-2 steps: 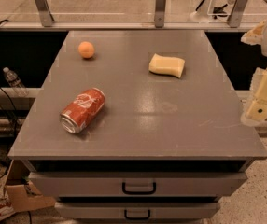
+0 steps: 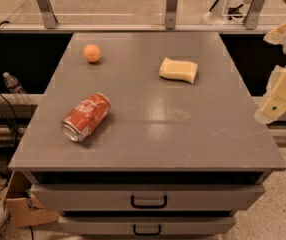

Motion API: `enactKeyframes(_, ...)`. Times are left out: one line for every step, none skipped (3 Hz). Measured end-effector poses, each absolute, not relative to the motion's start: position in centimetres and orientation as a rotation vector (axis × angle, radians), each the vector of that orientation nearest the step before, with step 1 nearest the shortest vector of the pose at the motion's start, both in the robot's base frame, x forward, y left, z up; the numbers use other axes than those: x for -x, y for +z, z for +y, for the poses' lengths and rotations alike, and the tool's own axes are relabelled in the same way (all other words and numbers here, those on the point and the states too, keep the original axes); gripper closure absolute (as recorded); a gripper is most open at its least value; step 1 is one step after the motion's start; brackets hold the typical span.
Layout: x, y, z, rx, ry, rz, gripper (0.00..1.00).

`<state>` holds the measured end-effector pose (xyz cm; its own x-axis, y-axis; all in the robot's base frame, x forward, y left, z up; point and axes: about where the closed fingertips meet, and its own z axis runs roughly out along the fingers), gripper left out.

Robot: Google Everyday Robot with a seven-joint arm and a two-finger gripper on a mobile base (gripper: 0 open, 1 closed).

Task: Move sponge near coke can

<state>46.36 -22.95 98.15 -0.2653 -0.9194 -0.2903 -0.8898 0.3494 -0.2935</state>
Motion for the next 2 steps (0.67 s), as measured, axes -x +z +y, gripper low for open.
enactKeyframes(-52.6, 95.9, -25.7, 1.357, -0.027, 2.235, 0.0)
enactKeyframes(-59.8, 91.9, -27.3, 1.167, 0.109, 2.243, 0.0)
